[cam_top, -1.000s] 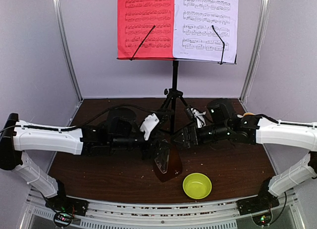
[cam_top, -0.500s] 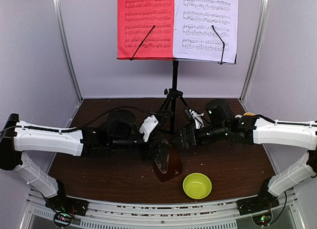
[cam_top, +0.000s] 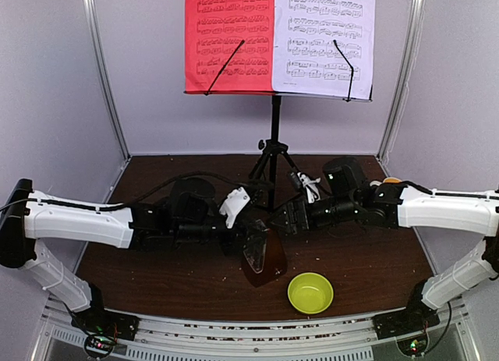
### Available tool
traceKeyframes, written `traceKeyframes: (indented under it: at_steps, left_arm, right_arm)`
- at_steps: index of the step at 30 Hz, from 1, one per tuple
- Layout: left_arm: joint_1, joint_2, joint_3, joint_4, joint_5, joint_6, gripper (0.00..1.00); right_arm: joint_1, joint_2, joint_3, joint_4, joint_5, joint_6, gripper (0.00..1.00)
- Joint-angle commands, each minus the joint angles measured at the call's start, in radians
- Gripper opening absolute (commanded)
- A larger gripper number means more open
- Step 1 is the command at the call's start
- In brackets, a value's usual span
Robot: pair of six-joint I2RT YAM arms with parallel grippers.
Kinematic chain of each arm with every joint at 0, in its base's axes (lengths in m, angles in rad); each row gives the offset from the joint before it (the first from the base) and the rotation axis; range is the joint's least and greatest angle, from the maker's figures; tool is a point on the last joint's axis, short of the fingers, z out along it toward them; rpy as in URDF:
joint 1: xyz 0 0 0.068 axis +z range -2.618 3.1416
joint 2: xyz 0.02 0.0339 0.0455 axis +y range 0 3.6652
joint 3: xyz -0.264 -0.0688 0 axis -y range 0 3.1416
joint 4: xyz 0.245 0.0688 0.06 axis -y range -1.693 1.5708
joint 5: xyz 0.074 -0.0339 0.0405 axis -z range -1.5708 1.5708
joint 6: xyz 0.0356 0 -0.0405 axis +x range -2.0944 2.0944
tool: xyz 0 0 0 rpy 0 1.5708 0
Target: Set up the instrument practice props
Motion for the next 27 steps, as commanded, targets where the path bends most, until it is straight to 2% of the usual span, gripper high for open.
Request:
traceKeyframes:
  at_steps: [1,4,10,22,27]
  left_arm:
    - [0.000,-0.025,-0.006,0.054,-0.008,0.019,0.21]
    - [0.000,-0.040,-0.018,0.063,-0.012,0.036,0.14]
    - [0.000,-0.073,-0.068,0.128,-0.027,0.047,0.08]
    - [-0.001,-0.151,-0.154,0.182,-0.026,0.044,0.03]
    - [0.003,-0.237,-0.146,0.103,-0.083,-0.008,0.03]
  right_arm:
    - [-0.004,0.044,-0.040,-0.126,0.060,-0.072,0.86]
    - [-0.004,0.050,-0.069,-0.140,0.074,-0.096,0.85]
    - [-0.004,0.057,-0.144,-0.134,0.084,-0.113,0.85]
    - [-0.005,0.079,-0.187,-0.137,0.108,-0.126,0.85]
    - [-0.005,0.068,-0.138,-0.155,0.095,-0.142,0.86]
